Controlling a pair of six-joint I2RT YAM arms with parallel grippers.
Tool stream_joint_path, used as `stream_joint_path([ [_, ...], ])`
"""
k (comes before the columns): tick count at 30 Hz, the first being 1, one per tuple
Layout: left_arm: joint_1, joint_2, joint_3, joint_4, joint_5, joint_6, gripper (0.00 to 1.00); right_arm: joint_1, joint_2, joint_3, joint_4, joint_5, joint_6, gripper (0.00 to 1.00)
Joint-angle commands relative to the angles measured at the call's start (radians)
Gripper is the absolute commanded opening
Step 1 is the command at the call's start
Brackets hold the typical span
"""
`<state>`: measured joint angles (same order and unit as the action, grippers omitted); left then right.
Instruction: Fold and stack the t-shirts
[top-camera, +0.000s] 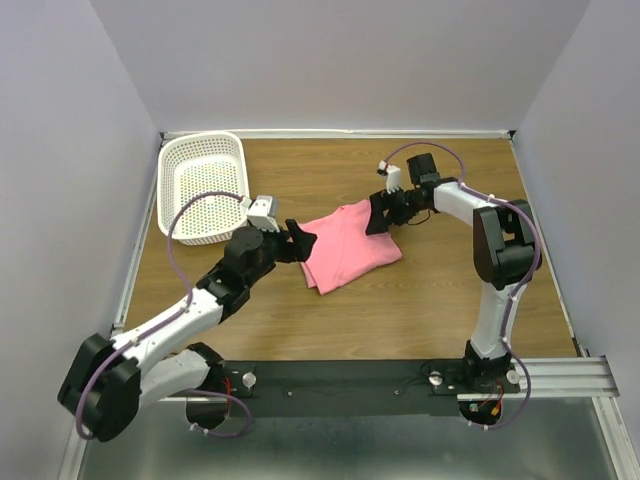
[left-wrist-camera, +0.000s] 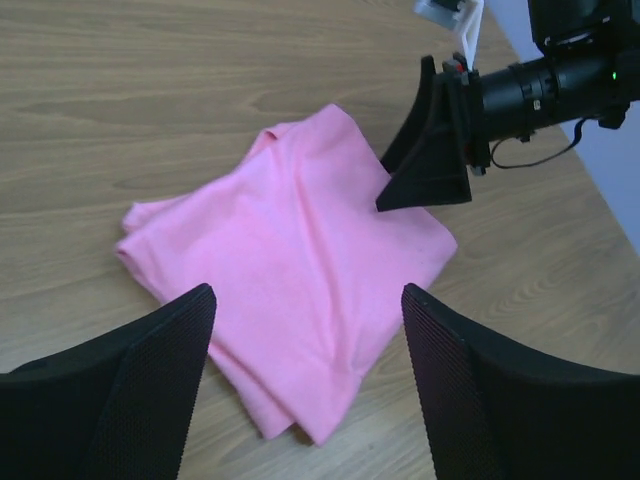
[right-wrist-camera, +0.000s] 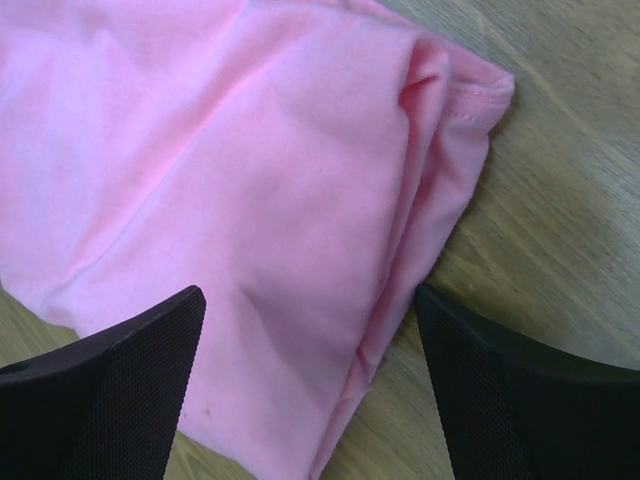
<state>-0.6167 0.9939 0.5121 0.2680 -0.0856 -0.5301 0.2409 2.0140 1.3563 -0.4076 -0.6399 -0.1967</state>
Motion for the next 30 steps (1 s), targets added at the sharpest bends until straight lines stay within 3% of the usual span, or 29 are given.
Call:
stream_joint_path([
  [1,0.011,0.189,-0.015,0.151,0.153,-0.065,0.77,-0.006,0.042,-0.020,-0.017,0.080,0.020,0.91],
  [5,0.051,0.438,0.110,0.213,0.231,-0.090,0.58,-0.006,0.045,-0.043,-0.034,0.075,0.022,0.89],
  [10,0.081,0.649,0.206,0.257,0.250,-0.110,0.51,-0.017,0.038,-0.075,-0.051,0.079,0.003,0.72],
  [22,0.178,0.798,0.241,0.247,0.234,-0.146,0.48,-0.094,0.040,-0.126,-0.105,0.040,-0.046,0.22],
  [27,0.215,0.827,0.250,0.243,0.236,-0.168,0.46,-0.103,0.038,-0.132,-0.117,0.039,-0.058,0.12],
  [30,0.224,0.828,0.261,0.238,0.231,-0.169,0.46,-0.109,0.043,-0.134,-0.122,0.039,-0.060,0.12],
])
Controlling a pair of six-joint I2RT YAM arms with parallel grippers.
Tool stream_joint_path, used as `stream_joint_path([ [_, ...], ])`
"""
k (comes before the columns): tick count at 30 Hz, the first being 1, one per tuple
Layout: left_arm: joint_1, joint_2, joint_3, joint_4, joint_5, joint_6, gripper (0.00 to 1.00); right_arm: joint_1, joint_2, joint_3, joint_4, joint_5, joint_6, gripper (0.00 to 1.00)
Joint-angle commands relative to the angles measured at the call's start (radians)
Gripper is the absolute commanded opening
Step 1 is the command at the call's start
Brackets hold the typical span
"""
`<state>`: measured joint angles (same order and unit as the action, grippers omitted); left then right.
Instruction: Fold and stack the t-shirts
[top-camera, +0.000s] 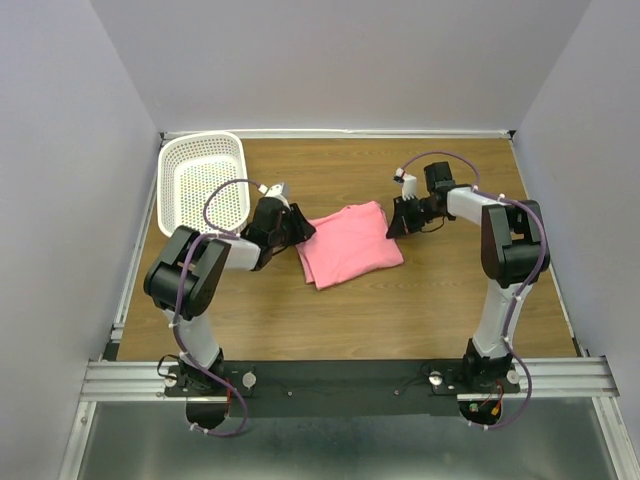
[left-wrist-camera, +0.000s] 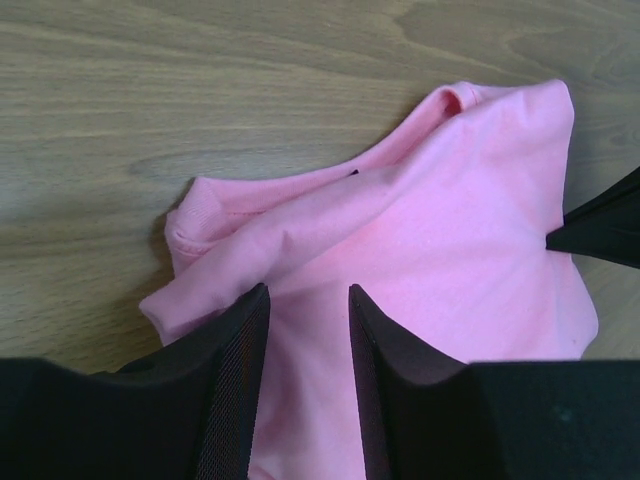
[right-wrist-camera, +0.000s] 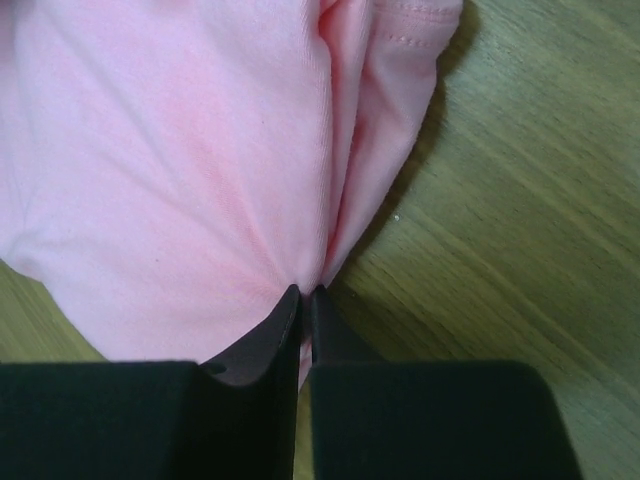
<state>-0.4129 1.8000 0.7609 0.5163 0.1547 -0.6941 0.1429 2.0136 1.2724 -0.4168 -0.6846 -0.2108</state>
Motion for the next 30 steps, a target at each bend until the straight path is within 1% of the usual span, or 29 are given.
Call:
stream_joint_path([
  [1,0.025,0.022,0.017,-0.010,-0.009,0.002,0.46,-0.014,0.045,-0.050,-0.112,0.085,-0.047,0.13],
  [3,0.028,0.021,0.035,-0.009,0.019,0.025,0.46,-0.017,0.045,-0.048,-0.116,0.085,-0.050,0.21],
  [4,0.028,0.009,0.043,0.001,0.034,0.054,0.47,-0.022,0.040,-0.048,-0.117,0.077,-0.053,0.30],
  [6,0.028,-0.019,0.052,0.008,0.074,0.085,0.48,-0.025,0.031,-0.047,-0.117,0.063,-0.058,0.40],
  [7,0.026,-0.062,0.052,0.013,0.085,0.100,0.48,-0.028,0.021,-0.041,-0.119,0.044,-0.061,0.53],
  [9,0.026,-0.120,0.051,0.019,0.095,0.154,0.50,-0.028,0.010,-0.035,-0.117,0.027,-0.059,0.63],
  [10,0.025,-0.190,0.045,0.019,0.092,0.172,0.50,-0.028,0.010,-0.024,-0.117,-0.004,-0.050,0.70],
  [11,0.025,-0.229,0.038,0.018,0.089,0.186,0.51,-0.028,0.013,-0.019,-0.117,-0.022,-0.042,0.73],
  [12,0.026,-0.270,0.032,0.013,0.071,0.218,0.52,-0.026,0.019,-0.015,-0.117,-0.059,-0.035,0.74],
  [13,0.026,-0.359,0.014,-0.002,0.059,0.232,0.54,-0.026,0.030,-0.005,-0.117,-0.072,-0.018,0.75],
  [14,0.026,-0.405,0.005,-0.013,0.027,0.245,0.56,-0.023,0.037,-0.002,-0.117,-0.079,-0.012,0.75],
  [15,0.025,-0.451,-0.008,-0.025,0.008,0.269,0.56,-0.020,0.043,0.001,-0.117,-0.082,-0.006,0.75],
  [16,0.025,-0.544,-0.020,-0.060,-0.013,0.281,0.57,-0.008,0.050,0.004,-0.116,-0.057,-0.002,0.75],
  [18,0.026,-0.643,-0.061,-0.094,-0.061,0.303,0.58,0.009,0.060,0.002,-0.114,-0.030,-0.004,0.75],
  [19,0.026,-0.690,-0.078,-0.114,-0.078,0.314,0.59,0.026,0.066,0.002,-0.114,-0.014,-0.002,0.73],
  [20,0.028,-0.784,-0.113,-0.152,-0.095,0.317,0.61,0.030,0.074,0.005,-0.112,-0.009,0.005,0.72],
  [21,0.028,-0.830,-0.130,-0.171,-0.099,0.317,0.61,0.037,0.077,0.008,-0.114,-0.007,0.008,0.68],
  [22,0.028,-0.917,-0.161,-0.211,-0.104,0.314,0.61,0.040,0.080,0.011,-0.112,0.000,0.020,0.58],
  [24,0.028,-0.999,-0.186,-0.249,-0.103,0.303,0.63,0.041,0.086,0.022,-0.116,0.020,0.031,0.43],
  [25,0.029,-1.071,-0.196,-0.293,-0.098,0.294,0.63,0.038,0.076,0.021,-0.112,0.055,0.033,0.32],
  [27,0.031,-1.134,-0.196,-0.343,-0.095,0.291,0.63,0.031,0.050,0.001,-0.106,0.089,0.025,0.24],
  [28,0.029,-1.162,-0.193,-0.369,-0.089,0.291,0.63,0.009,0.036,-0.002,-0.105,0.114,0.027,0.18],
  [29,0.031,-1.212,-0.186,-0.416,-0.087,0.294,0.63,-0.006,0.013,-0.005,-0.103,0.123,0.019,0.07],
  [30,0.031,-1.235,-0.183,-0.436,-0.084,0.294,0.63,-0.023,0.004,-0.007,-0.100,0.135,0.014,0.02],
])
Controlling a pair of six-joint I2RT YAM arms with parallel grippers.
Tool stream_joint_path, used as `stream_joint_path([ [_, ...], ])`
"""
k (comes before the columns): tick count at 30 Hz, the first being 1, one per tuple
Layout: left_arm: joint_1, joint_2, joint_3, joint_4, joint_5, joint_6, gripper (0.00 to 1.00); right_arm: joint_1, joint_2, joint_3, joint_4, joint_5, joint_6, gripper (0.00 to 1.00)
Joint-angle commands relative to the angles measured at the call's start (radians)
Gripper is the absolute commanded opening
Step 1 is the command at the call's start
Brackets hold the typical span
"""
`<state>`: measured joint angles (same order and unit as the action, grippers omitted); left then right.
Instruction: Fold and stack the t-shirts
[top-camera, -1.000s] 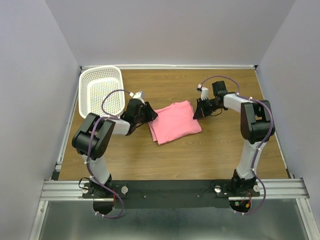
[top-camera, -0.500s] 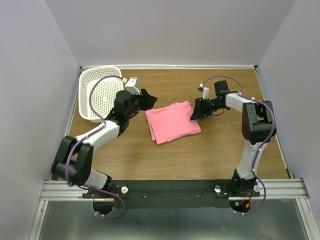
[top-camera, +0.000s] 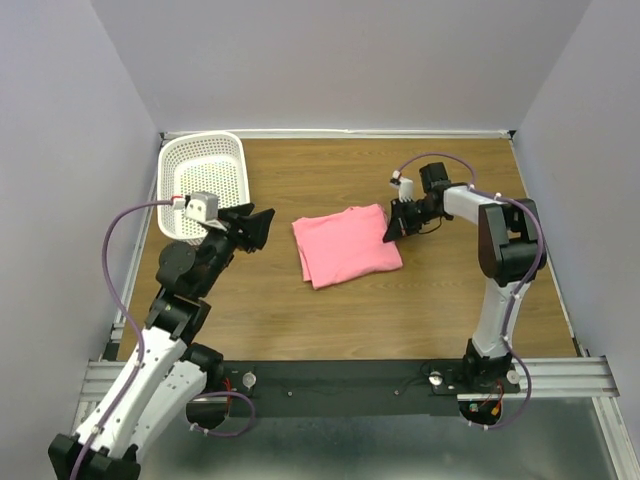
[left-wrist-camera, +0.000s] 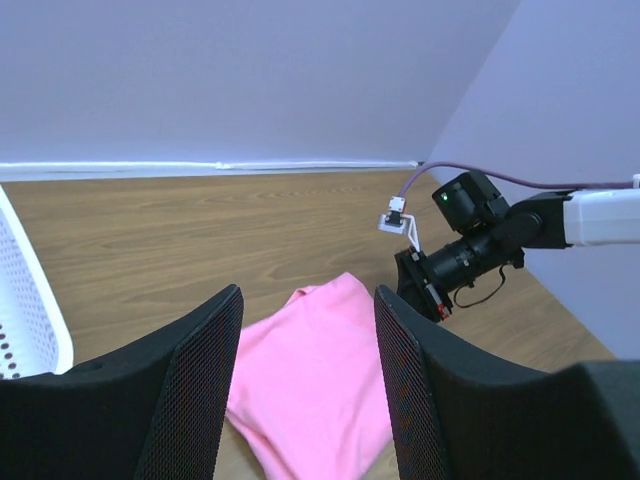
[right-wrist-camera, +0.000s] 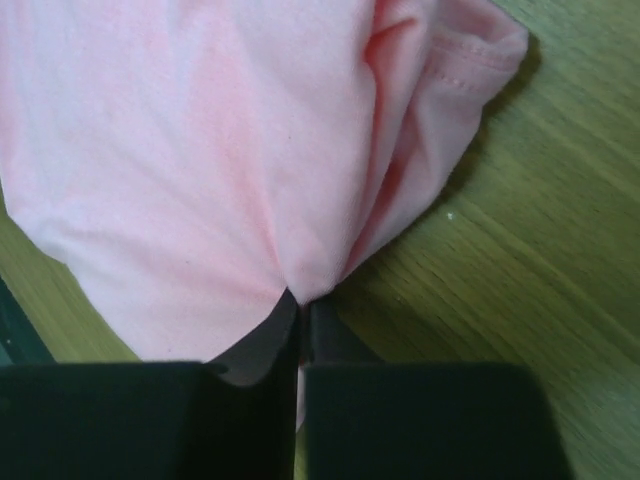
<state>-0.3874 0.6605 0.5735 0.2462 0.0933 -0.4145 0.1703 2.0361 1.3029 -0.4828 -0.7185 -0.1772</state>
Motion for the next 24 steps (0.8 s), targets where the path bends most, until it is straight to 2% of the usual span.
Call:
stream_joint_path([
  [1,0.005,-0.116,0.006,-0.186,-0.021,0.017,0.64,-0.095,-0.027,-0.036,-0.036,0.181,-0.025,0.00],
  [7,0.004,-0.238,-0.006,-0.275,0.002,0.002,0.64,-0.311,-0.036,0.010,-0.057,0.258,-0.117,0.00],
  [15,0.005,-0.249,-0.017,-0.271,0.029,0.000,0.64,-0.570,0.107,0.269,-0.082,0.485,-0.313,0.00],
  [24,0.004,-0.223,-0.021,-0.260,0.049,0.000,0.64,-0.667,0.199,0.489,-0.079,0.634,-0.383,0.01],
])
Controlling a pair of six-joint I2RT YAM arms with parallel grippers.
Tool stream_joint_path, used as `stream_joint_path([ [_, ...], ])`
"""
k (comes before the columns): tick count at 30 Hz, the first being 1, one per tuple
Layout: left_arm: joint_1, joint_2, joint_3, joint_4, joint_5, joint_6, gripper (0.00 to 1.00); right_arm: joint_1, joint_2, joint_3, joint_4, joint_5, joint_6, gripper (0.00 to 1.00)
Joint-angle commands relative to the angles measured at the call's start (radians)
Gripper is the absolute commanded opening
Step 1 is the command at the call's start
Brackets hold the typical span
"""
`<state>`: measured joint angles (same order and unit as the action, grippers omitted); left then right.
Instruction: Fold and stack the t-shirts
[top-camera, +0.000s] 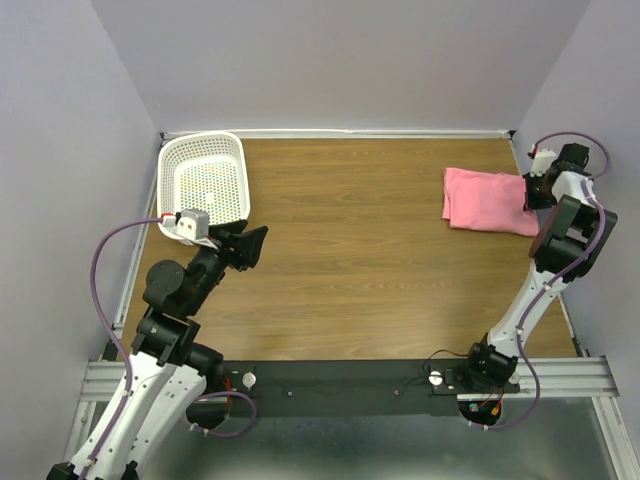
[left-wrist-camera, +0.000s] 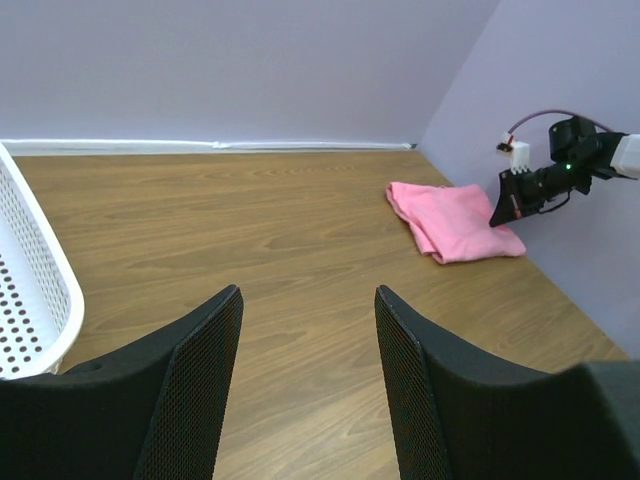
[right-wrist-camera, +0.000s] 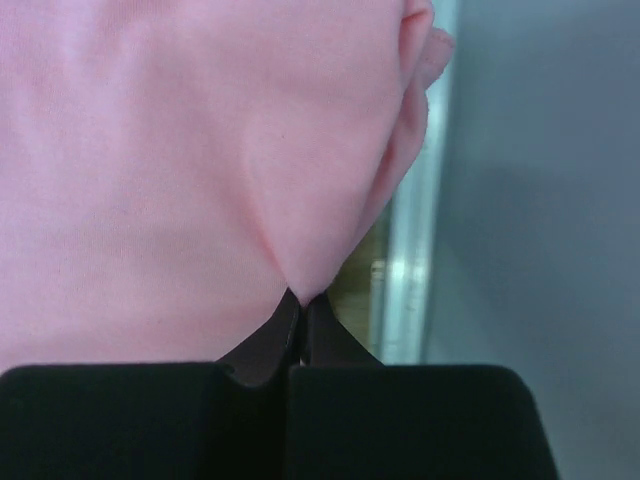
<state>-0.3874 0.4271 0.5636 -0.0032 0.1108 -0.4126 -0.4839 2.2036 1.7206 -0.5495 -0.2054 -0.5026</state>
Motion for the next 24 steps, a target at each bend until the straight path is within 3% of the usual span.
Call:
stream_joint_path([
  [1,0.005,0.009,-0.013,-0.009,0.032,-0.002,0.64,-0.016,0.030,0.082,-0.010,0.138,-0.062,0.18],
  [3,0.005,0.009,-0.013,-0.009,0.030,0.000,0.64,-0.016,0.009,0.085,-0.007,0.138,-0.077,0.32],
  [5,0.004,0.010,-0.013,-0.006,0.030,-0.002,0.64,-0.016,-0.027,0.074,-0.001,0.124,-0.085,0.37],
  [12,0.005,-0.005,-0.013,-0.007,0.023,0.006,0.64,-0.010,-0.162,-0.019,0.022,0.086,-0.117,0.40],
  [16,0.004,-0.002,-0.002,-0.007,0.009,0.035,0.66,0.010,-0.313,-0.105,0.033,0.052,-0.142,0.47],
  [19,0.004,0.013,0.027,-0.020,-0.028,0.086,0.73,0.014,-0.415,-0.160,0.036,0.008,-0.149,0.56],
  [22,0.005,0.059,0.064,-0.053,-0.160,0.121,0.92,0.014,-0.580,-0.260,0.043,-0.077,-0.145,0.73],
  [24,0.012,0.102,0.081,-0.044,-0.200,0.142,0.98,0.013,-0.725,-0.367,0.065,-0.153,-0.123,0.92],
])
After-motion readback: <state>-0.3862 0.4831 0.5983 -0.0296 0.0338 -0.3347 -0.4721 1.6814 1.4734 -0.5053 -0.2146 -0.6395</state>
